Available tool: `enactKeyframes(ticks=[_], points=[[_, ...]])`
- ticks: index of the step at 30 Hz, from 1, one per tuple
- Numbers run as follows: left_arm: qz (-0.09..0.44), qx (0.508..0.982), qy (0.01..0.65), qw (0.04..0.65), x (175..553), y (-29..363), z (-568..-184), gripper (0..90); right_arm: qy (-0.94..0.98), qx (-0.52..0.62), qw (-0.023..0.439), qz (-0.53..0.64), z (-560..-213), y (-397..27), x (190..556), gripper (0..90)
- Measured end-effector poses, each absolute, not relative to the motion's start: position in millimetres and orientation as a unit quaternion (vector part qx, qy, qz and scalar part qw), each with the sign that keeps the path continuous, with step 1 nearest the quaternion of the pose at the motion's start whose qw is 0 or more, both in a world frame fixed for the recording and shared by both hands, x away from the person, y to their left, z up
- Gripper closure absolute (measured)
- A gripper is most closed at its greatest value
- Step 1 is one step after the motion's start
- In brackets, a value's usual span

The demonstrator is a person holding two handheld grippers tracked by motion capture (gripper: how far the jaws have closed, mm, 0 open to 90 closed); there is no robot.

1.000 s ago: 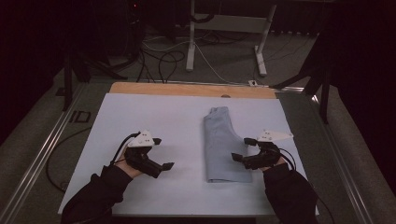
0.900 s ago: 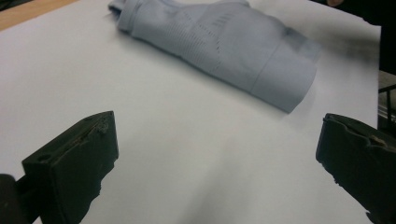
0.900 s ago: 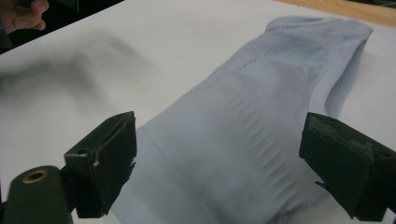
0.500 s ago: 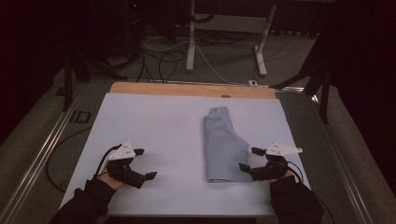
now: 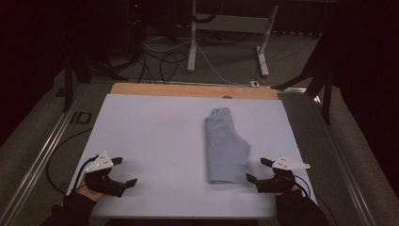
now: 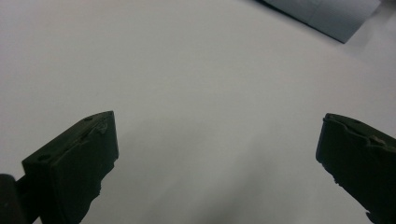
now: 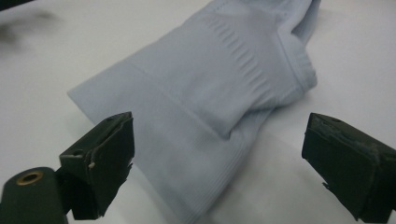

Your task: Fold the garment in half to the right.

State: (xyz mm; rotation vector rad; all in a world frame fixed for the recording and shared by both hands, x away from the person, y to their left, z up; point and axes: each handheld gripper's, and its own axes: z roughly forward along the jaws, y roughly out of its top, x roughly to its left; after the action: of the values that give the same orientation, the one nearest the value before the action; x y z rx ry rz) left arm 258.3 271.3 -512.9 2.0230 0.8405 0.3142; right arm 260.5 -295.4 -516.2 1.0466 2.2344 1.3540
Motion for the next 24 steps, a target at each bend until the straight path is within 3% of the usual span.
enactKeyframes(ticks=[9, 24], points=[[0.134, 0.805, 0.368, 0.447, 251, 289, -518, 0.0, 0.775, 0.379, 0.166, 0.478, -523, -300, 255, 9.4], [0.141, 0.808, 0.350, 0.452, 246, 275, -522, 0.0, 0.776, 0.369, 0.171, 0.481, -523, -289, 264, 9.4]])
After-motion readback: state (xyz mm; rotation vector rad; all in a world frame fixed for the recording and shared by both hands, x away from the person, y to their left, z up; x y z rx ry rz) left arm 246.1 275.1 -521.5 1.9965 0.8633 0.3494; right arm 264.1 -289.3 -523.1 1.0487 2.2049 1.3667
